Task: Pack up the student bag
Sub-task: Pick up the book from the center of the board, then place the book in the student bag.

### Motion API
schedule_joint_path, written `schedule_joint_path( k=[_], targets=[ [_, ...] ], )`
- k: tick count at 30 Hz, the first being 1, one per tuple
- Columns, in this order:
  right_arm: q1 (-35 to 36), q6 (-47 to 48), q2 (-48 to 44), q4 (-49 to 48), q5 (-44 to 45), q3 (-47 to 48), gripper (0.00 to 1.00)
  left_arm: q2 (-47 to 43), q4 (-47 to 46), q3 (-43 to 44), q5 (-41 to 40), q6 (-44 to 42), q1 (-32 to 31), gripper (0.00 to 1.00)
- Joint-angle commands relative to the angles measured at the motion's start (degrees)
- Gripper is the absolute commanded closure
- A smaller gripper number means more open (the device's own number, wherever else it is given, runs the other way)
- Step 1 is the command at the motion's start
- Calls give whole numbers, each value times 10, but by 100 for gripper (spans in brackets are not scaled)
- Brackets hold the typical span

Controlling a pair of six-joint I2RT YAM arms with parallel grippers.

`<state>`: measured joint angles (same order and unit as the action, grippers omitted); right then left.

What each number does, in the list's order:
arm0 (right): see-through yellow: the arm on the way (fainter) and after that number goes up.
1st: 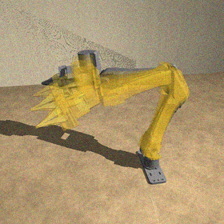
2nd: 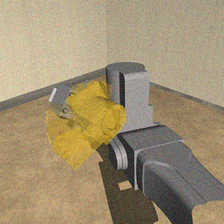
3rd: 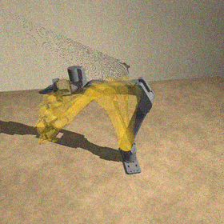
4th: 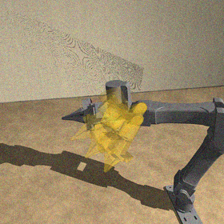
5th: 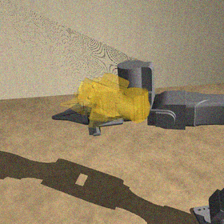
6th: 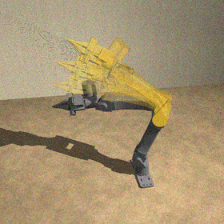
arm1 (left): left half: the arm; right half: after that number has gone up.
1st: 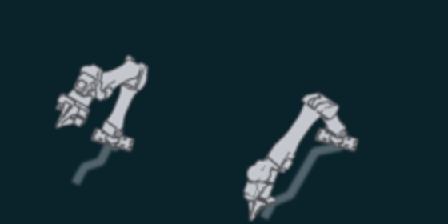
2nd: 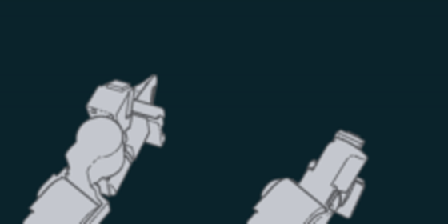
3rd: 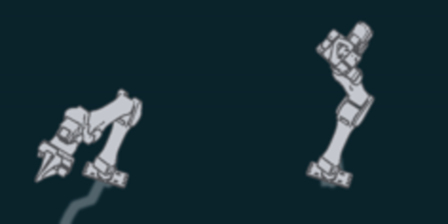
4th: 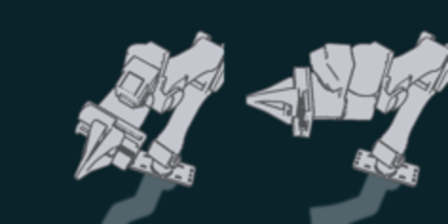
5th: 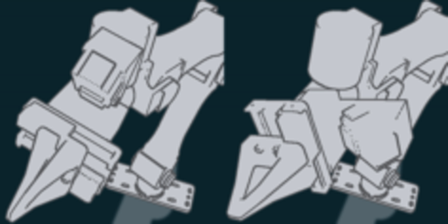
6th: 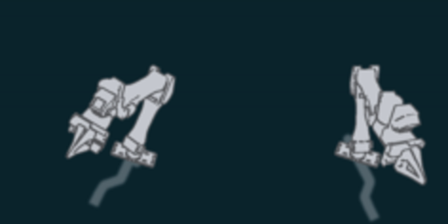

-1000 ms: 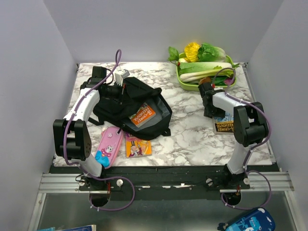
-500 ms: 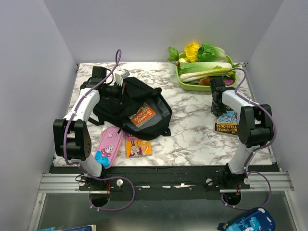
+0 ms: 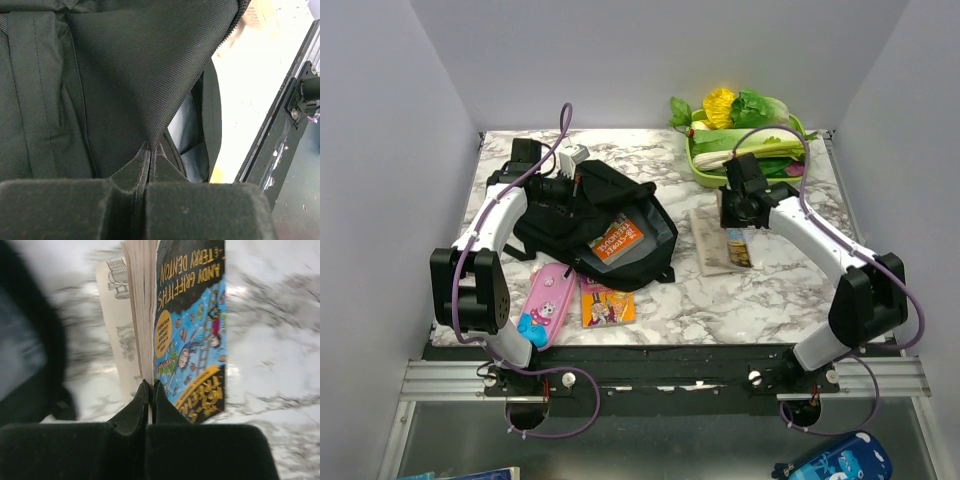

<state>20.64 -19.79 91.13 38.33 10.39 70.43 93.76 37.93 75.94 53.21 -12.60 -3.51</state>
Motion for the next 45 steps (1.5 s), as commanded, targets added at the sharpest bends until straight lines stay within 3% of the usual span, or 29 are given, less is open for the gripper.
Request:
schedule_joint_path(
  k=[1,3,5,12,15,20,27,32,41,45],
  targets=[
    [66,26,-65,-3,-43,55,99,-26,-19,-6,20,1,-2,100],
    [105,34,-77,9,-63,62,99,-25,-17,-4,27,3,-2,100],
    [142,48,-85,34,-23,93,99,-25,-10,-3,36,1,-2,100],
    [200,76,-117,91,91,196,99,-30,-1,-4,31,-7,-2,100],
    [222,92,-118,106,101,235,99,-32,-8,-11,30,-1,-2,100],
    [237,119,-111,133,157,249,99,-33,-9,-13,26,-1,-2,100],
    [251,114,-147,90,4,248,99,-33,-13,-11,23,6,-2,100],
    [274,85,-145,18,-93,184,99,-40,-24,-11,23,17,-2,100],
    [301,75,-95,-98,-155,96,99,-43,-29,-8,28,29,-2,100],
    [312,101,-51,-140,-122,81,99,-46,-29,-8,32,31,-2,100]
  ],
)
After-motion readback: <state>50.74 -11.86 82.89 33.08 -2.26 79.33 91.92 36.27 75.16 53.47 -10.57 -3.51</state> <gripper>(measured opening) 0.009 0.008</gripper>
